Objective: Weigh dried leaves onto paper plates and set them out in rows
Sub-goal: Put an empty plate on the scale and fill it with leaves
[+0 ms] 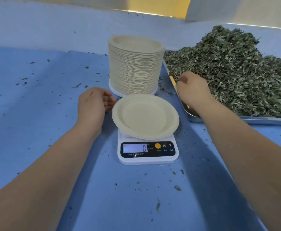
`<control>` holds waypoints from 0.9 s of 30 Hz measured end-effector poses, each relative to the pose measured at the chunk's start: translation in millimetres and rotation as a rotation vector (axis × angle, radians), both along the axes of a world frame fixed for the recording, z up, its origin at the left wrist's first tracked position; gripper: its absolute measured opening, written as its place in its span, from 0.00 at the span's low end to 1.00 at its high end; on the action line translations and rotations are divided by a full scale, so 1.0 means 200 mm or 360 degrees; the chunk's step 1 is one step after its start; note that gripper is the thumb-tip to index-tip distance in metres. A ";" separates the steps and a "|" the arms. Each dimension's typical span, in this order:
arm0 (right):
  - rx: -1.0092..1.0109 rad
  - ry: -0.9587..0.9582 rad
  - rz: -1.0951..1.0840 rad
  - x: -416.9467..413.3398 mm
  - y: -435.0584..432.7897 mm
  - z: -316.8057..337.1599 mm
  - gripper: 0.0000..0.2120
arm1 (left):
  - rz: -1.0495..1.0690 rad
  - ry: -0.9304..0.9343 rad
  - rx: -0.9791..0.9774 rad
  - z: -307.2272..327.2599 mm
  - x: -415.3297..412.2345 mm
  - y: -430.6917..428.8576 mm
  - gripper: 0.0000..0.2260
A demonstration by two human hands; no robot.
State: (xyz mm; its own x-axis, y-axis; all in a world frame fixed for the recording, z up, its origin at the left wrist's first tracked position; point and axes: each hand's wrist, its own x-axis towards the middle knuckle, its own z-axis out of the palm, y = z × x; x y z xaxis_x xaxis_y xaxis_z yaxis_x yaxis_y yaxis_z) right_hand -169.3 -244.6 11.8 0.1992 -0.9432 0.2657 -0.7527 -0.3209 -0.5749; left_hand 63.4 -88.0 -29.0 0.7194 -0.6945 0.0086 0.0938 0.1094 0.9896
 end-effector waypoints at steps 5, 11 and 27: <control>-0.0011 0.0481 -0.0068 0.09 -0.17 -0.01 0.19 | -0.0040 -0.0176 0.0058 0.00 -0.03 0.00 0.12; 0.0366 0.0536 0.0067 0.13 -0.20 0.00 0.23 | 0.0044 -0.0070 -0.0047 -0.02 -0.01 -0.01 0.11; 0.0215 0.0685 0.0218 -0.22 0.11 0.06 0.24 | 0.0011 -0.0106 0.0003 -0.02 -0.01 0.00 0.12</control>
State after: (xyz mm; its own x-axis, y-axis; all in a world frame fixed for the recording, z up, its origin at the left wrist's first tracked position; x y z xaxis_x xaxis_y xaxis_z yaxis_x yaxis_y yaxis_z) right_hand -214.2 -221.9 24.2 0.3894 -0.9210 0.0086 -0.8877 -0.3778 -0.2633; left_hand 61.7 -88.6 -32.7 0.7219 -0.6898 0.0553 0.0269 0.1078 0.9938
